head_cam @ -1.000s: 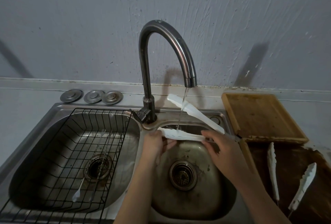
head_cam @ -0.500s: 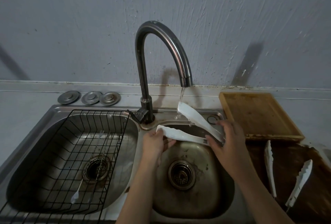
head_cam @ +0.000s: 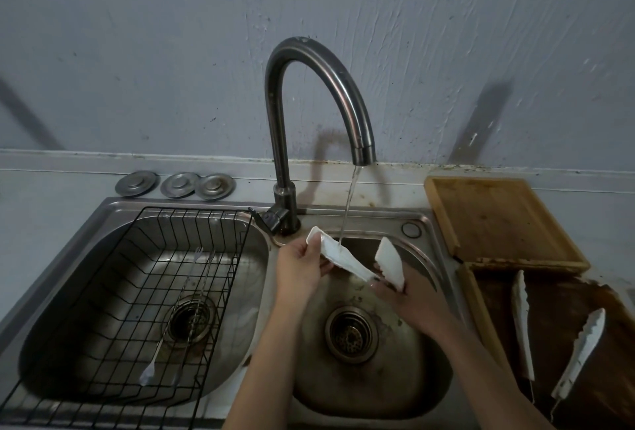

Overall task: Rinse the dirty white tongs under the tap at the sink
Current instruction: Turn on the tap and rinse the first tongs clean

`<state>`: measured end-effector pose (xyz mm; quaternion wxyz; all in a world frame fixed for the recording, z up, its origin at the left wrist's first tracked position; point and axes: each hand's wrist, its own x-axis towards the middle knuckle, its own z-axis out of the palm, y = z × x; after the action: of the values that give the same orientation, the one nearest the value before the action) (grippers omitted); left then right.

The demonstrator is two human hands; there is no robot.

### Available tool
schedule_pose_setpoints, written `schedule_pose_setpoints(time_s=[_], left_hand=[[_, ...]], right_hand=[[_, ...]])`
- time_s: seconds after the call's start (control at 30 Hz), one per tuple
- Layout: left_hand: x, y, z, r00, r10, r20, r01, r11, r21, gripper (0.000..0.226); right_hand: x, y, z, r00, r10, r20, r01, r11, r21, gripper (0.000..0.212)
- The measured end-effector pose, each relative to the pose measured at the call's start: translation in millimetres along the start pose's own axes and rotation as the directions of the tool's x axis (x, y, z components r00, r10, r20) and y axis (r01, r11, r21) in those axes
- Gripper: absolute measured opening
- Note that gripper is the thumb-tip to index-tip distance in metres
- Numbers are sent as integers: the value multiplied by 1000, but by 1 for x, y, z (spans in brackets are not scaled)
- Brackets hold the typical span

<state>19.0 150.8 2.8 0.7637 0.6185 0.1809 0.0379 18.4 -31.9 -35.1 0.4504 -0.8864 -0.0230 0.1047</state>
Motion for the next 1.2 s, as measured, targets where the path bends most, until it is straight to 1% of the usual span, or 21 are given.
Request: schedule_pose_setpoints(time_s=[0.07, 0.13, 0.17, 0.2, 0.23, 0.27, 0.33, 0.37, 0.43, 0.47, 0.5, 0.57, 0.63, 0.7, 0.77, 0.83, 0.9, 0.93, 1.03, 1.13, 1.2], left_hand=[[1, 0, -1, 999, 40, 15, -40, 999, 27, 31], [5, 1, -1, 998, 57, 23, -58, 997, 45, 30], [8, 2, 0, 998, 52, 24, -53, 998, 46, 29], [10, 2, 1, 999, 37, 29, -38, 999, 37, 30], [11, 2, 1, 999, 22, 42, -23, 999, 23, 32], [11, 1, 2, 998, 8, 61, -9, 1000, 11, 38], [10, -2, 4, 994, -30, 105, 31, 1000, -2, 51], [11, -5, 6, 989, -59, 136, 63, 998, -30, 56], [12, -11, 9, 974, -98, 206, 131, 980, -151, 55], [12, -14, 12, 970, -88, 227, 141, 963, -230, 48], [12, -18, 15, 973, -56, 226, 126, 942, -311, 34], [13, -22, 20, 985, -25, 171, 99, 893, -439, 7], [15, -21, 23, 977, -126, 169, 198, 824, -531, 2], [21, -14, 23, 945, -198, 262, 320, 736, -596, 16], [30, -2, 23, 924, -197, 328, 368, 691, -623, 29], [36, 8, 24, 928, -175, 327, 358, 660, -661, 32], [39, 12, 27, 949, -152, 277, 310, 617, -723, 27], [38, 13, 30, 959, -143, 243, 278, 618, -735, 25], [25, 5, 38, 971, -131, 200, 233, 708, -667, 18], [9, -9, 43, 955, -199, 221, 292, 769, -569, 7], [3, -14, 43, 933, -265, 243, 357, 767, -533, 3]], right_hand=[[-3, -7, -2, 990, -42, 132, 40, 999, 17, 51], [-7, -15, -2, 974, -135, 179, 124, 990, 71, 47], [-10, -21, -2, 967, -195, 163, 175, 976, 130, 49], [-11, -25, -1, 963, -240, 120, 217, 960, 177, 63], [-11, -28, 1, 966, -243, 83, 224, 956, 189, 77], [-10, -30, 3, 975, -219, 46, 209, 964, 167, 81], [-5, -35, 8, 987, -159, -10, 159, 986, 46, 69], [-3, -36, 11, 991, -134, -14, 133, 991, -29, 63], [0, -41, 16, 996, -91, 12, 92, 987, -133, 57], [2, -42, 18, 997, -75, 17, 77, 984, -163, 56], [2, -45, 19, 997, -73, 14, 74, 980, -183, 55], [3, -51, 21, 996, -84, 22, 87, 974, -209, 53], [2, -56, 22, 995, -86, 47, 94, 973, -211, 53], [-1, -58, 22, 995, -95, 34, 100, 972, -215, 51], [-3, -60, 20, 991, -130, -17, 122, 964, -234, 48], [-2, -60, 16, 988, -151, -37, 138, 963, -232, 46], [0, -60, 15, 989, -140, -37, 128, 965, -229, 46], [1, -59, 14, 991, -128, -41, 116, 966, -230, 46], [3, -54, 11, 995, -87, -39, 75, 968, -238, 50], [4, -53, 6, 999, -54, -7, 51, 974, -222, 55], [5, -56, 4, 999, -13, 37, 21, 976, -217, 56]])
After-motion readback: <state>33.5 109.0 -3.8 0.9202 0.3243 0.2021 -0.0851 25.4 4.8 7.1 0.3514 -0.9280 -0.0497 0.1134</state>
